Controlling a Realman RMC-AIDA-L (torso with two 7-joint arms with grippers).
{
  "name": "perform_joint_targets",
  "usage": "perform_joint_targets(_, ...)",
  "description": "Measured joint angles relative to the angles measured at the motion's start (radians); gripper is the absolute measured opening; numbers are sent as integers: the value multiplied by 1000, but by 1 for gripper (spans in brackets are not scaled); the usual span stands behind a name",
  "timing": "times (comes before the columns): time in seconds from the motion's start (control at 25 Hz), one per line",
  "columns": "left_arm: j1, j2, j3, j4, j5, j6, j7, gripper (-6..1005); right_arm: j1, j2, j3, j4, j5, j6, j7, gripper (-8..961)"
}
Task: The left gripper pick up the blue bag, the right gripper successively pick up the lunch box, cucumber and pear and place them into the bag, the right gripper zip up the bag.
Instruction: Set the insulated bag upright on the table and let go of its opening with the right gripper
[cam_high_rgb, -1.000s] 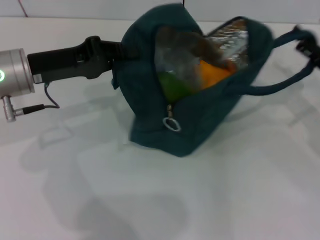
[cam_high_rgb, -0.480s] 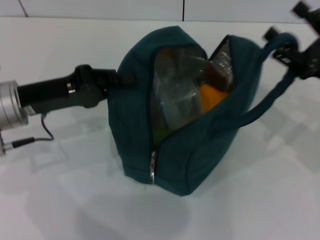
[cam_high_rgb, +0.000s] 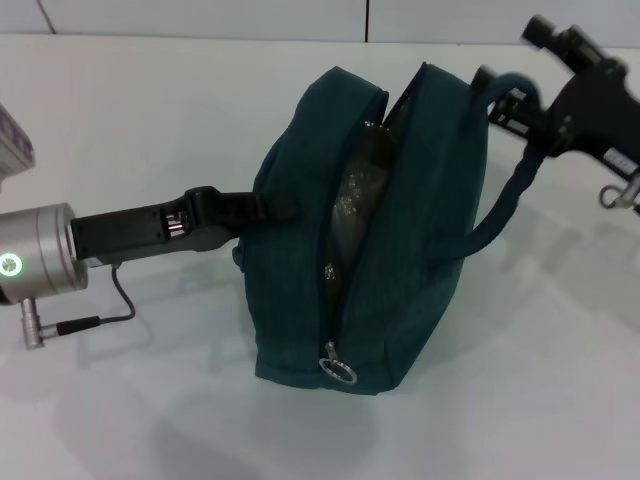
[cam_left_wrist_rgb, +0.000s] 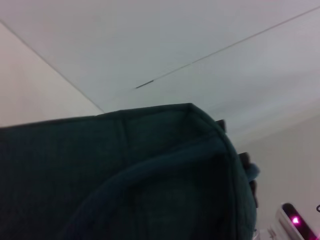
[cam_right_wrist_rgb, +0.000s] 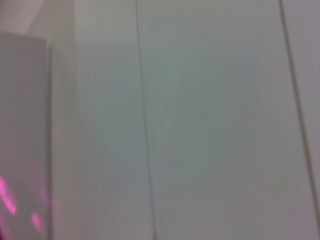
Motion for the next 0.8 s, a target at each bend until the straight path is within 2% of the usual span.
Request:
perform_joint_targets(0.24, 8, -1, -63, -5, -14, -8, 34, 63, 4, -15, -3, -2, -109, 22, 126, 874)
perform_joint_targets(0.36, 11, -3, -107, -15, -15, -10, 59, 63, -6, -30, -3, -4, -154, 10, 197, 874)
perform_joint_targets(0.56, 14, -4, -116, -20, -16, -26, 75, 63, -34, -42, -2, -20, -205, -30, 231, 874)
perform_joint_targets(0.64, 14, -4, -117, -21, -16, -30, 76, 63, -40, -56, 0, -25, -210, -19, 271, 874)
perform_joint_targets(0.72, 13, -6, -117, -21, -16, -36, 76, 63, -43, -67, 18, -27, -210, -5, 298, 874)
perform_joint_targets(0.8, 11, -7, -117, -21, -16, -36, 74, 63, -43, -67, 83, -34, -210, 1, 303, 874)
